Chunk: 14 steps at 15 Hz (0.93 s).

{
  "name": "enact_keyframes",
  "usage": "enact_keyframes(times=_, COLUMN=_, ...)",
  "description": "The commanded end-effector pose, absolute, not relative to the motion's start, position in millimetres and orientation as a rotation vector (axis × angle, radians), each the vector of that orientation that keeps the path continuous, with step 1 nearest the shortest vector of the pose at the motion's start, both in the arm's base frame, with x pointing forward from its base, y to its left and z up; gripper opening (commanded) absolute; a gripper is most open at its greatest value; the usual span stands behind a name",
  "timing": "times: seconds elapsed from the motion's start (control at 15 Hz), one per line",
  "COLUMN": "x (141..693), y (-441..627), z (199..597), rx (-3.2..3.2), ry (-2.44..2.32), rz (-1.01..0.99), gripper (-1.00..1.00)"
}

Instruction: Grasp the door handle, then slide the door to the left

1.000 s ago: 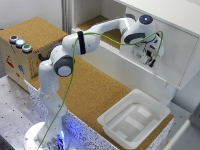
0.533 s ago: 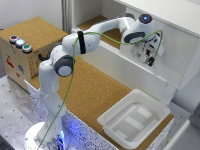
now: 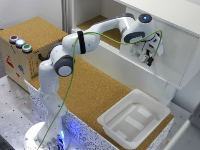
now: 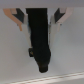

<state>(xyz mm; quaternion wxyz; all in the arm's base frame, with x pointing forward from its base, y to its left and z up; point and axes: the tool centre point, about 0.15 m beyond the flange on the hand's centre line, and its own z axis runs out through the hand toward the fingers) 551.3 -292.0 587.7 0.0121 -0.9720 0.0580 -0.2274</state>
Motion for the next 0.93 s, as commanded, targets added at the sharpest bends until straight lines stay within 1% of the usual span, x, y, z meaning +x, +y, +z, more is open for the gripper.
enact_keyframes(times=0.0, x=570, y=-215, z=546, rx=-3.137, ry=0.304, rz=-0.767, gripper=-1.00)
enact_keyframes(times=0.13, x=571, y=-200, z=544, rx=-3.138, ry=0.303, rz=-0.779, gripper=-1.00)
enact_keyframes(times=0.33, x=563, y=-158, z=545, rx=-3.209, ry=0.361, rz=-0.903, gripper=-1.00)
enact_keyframes(times=0.47, x=558, y=-135, z=547, rx=-3.239, ry=0.371, rz=-0.939, gripper=-1.00)
enact_keyframes(times=0.67, x=556, y=-102, z=547, rx=-3.252, ry=0.323, rz=-0.961, gripper=-1.00)
enact_keyframes(times=0.87, x=559, y=-94, z=548, rx=-3.191, ry=0.279, rz=-0.952, gripper=-1.00)
